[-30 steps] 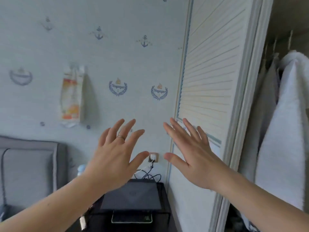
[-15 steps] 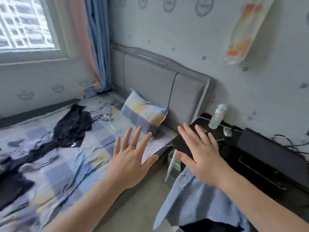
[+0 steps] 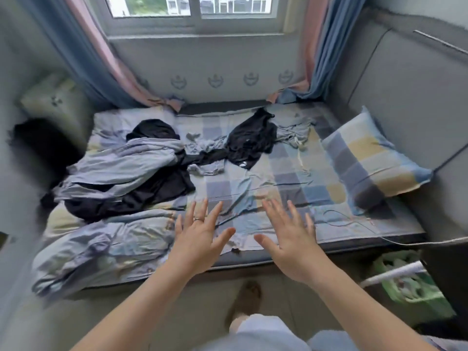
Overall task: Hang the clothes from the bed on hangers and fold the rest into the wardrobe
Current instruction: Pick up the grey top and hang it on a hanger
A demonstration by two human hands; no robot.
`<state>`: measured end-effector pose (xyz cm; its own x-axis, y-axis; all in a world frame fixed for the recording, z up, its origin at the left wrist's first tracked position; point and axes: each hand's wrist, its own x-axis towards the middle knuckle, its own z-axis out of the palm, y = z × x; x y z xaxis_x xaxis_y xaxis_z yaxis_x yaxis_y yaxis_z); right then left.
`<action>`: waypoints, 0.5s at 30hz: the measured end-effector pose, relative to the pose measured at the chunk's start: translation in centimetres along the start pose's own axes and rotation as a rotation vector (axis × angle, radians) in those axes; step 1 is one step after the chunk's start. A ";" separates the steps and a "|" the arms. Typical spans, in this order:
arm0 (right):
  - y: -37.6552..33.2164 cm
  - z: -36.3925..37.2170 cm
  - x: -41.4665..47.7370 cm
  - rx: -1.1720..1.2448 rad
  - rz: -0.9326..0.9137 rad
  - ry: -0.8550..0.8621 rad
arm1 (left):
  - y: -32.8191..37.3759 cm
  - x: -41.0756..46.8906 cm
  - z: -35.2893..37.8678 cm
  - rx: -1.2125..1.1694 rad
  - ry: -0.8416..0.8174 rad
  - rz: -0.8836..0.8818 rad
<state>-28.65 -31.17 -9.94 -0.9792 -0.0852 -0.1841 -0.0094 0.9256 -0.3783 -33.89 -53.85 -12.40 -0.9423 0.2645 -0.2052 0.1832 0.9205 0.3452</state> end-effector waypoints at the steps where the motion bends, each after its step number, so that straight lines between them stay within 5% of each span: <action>1: -0.1 0.1 1.6 0.002 -0.015 -0.017 | -0.7 0.9 -0.1 0.004 -0.002 -0.026; 15: 1.8 -1.7 23.8 0.020 -0.089 -0.155 | -6.8 18.5 -2.2 -0.057 -0.024 -0.266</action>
<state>-52.27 -30.92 -13.46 -0.9318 -0.2232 -0.2862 -0.0887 0.9047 -0.4168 -53.17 -55.88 -16.48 -0.9483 0.0229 -0.3166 -0.0864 0.9411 0.3270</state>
